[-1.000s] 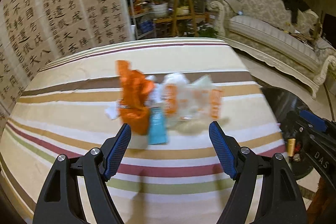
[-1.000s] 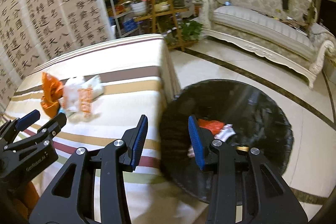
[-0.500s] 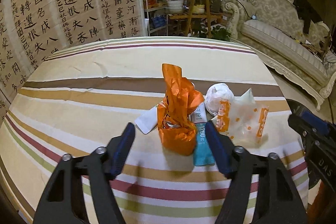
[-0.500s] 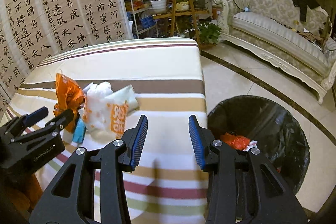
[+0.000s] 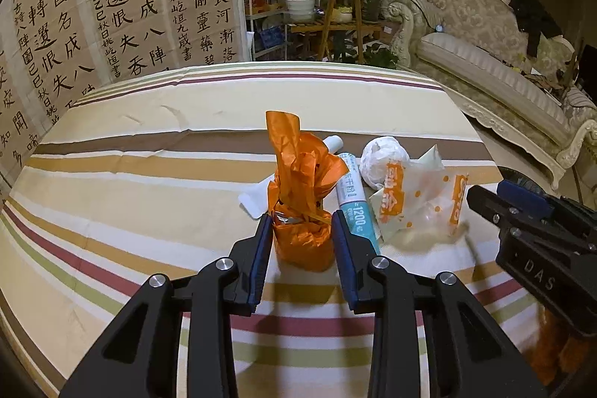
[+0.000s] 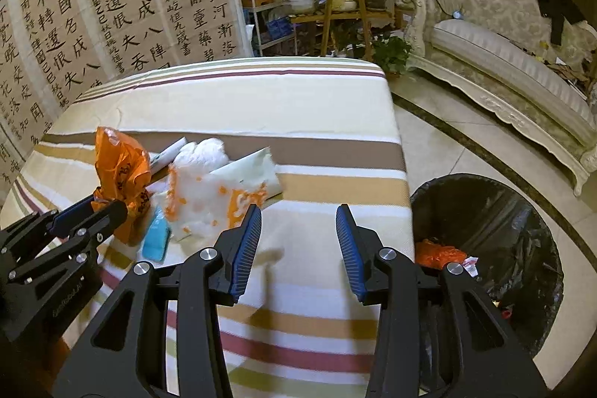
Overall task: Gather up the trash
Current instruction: 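Grasp the orange bag with the left tool while the right tool grasps the orange-print wrapper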
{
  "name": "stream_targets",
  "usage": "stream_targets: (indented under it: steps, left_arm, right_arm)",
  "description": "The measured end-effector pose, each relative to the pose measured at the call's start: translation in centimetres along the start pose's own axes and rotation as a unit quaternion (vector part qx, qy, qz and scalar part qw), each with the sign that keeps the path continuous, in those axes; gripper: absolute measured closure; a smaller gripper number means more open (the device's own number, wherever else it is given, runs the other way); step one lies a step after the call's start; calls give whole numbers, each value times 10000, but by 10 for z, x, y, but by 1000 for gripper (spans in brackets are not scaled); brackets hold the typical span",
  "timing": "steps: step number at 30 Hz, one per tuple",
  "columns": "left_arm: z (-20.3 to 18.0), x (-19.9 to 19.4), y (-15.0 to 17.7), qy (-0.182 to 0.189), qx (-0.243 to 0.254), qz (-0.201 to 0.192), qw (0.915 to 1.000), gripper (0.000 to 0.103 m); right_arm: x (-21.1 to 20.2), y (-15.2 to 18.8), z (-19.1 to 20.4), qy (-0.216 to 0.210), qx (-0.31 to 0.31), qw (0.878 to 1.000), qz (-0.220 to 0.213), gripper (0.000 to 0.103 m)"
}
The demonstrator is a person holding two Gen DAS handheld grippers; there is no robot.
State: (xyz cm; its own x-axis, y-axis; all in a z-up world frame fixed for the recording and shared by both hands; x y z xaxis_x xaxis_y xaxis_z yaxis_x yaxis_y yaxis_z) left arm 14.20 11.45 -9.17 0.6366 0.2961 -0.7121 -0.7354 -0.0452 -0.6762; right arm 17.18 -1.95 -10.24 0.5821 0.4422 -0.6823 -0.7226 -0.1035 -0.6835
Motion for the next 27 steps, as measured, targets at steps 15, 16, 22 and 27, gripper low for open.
stream_targets:
  steps: [15, 16, 22, 27]
  left_arm:
    - [42, -11, 10, -170, -238, -33, 9996, 70]
    - [44, -10, 10, -180, -256, -24, 9995, 70]
    - [56, -6, 10, -249, -368, 15, 9990, 70]
    - [62, -3, 12, -273, -402, 44, 9988, 70]
  right_arm:
    - [1, 6, 27, -241, -120, 9996, 24, 54]
    - [3, 4, 29, -248, -136, 9996, 32, 54]
    - [13, 0, 37, -334, -211, 9992, 62, 54]
    - [15, 3, 49, -437, -359, 9983, 123, 54]
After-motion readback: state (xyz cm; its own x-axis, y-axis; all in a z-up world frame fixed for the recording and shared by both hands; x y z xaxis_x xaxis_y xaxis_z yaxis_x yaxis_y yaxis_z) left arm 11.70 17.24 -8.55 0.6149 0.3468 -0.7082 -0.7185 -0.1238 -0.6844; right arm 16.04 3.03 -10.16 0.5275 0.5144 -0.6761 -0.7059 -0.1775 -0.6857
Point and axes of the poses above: each gripper's, at about its wrist camera, not at the fingertips, and x roughly the way its jaws point, z to its left, y to its underside, the point moved 8 cm from there along x, roughly the way its jaws point, and after that the axes turned 15 degrees about -y, right-handed, at the moved point
